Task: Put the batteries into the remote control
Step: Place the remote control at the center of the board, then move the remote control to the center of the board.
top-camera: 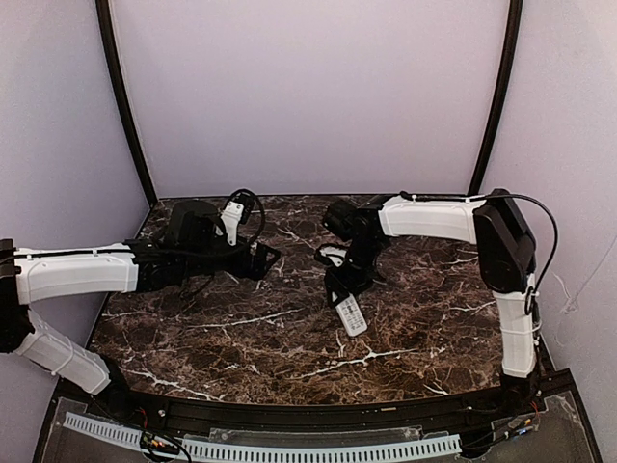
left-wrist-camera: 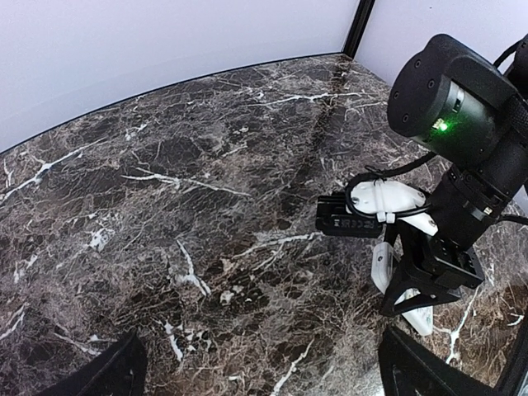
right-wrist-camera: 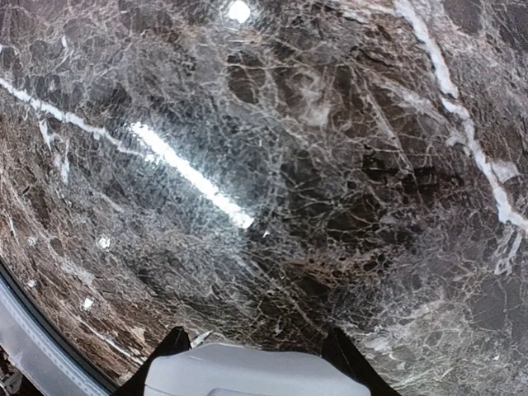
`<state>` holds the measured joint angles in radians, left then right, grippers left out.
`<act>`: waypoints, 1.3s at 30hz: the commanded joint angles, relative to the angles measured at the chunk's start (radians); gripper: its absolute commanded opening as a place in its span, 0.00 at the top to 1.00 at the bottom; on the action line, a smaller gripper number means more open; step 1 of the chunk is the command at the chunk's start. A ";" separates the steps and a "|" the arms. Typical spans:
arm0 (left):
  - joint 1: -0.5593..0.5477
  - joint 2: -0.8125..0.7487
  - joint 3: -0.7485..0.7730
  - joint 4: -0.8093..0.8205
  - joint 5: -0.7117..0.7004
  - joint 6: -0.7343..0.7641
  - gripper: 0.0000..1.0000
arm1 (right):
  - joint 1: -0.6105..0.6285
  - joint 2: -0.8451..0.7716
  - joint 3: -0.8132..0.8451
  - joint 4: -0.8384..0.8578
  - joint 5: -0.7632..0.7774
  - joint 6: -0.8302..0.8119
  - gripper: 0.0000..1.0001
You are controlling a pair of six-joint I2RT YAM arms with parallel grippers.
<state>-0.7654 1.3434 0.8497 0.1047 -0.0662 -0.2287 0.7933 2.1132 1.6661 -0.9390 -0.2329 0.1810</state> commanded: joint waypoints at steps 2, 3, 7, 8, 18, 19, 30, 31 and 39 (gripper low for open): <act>0.007 0.006 -0.018 0.018 -0.025 0.019 0.01 | -0.038 0.115 0.052 0.078 0.100 0.005 0.54; 0.007 0.008 -0.018 0.019 -0.027 0.021 0.02 | -0.041 0.126 0.064 0.078 0.108 0.008 0.53; 0.007 0.009 -0.019 0.020 -0.039 0.044 0.01 | -0.055 0.147 0.091 0.079 0.138 0.019 0.50; 0.006 0.009 -0.017 0.015 -0.046 0.049 0.02 | -0.059 0.151 0.096 0.080 0.137 0.022 0.49; 0.012 -0.005 -0.004 -0.001 -0.088 0.071 0.01 | -0.082 0.185 0.166 0.090 0.094 0.032 0.29; 0.015 -0.005 -0.003 -0.002 -0.085 0.070 0.01 | -0.082 0.167 0.158 0.099 0.078 0.029 0.26; 0.018 -0.002 -0.001 -0.011 -0.060 0.051 0.01 | -0.173 -0.186 -0.214 0.276 0.142 -0.014 0.16; 0.017 0.001 -0.001 -0.012 -0.060 0.051 0.01 | -0.183 -0.214 -0.243 0.287 0.154 -0.018 0.16; 0.020 0.038 0.043 -0.072 -0.057 0.046 0.01 | -0.207 -0.207 -0.407 0.359 0.254 -0.052 0.15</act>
<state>-0.7544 1.3666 0.8577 0.0906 -0.1322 -0.1711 0.5777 1.8748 1.3251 -0.6380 -0.0422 0.1532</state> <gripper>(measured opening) 0.986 0.848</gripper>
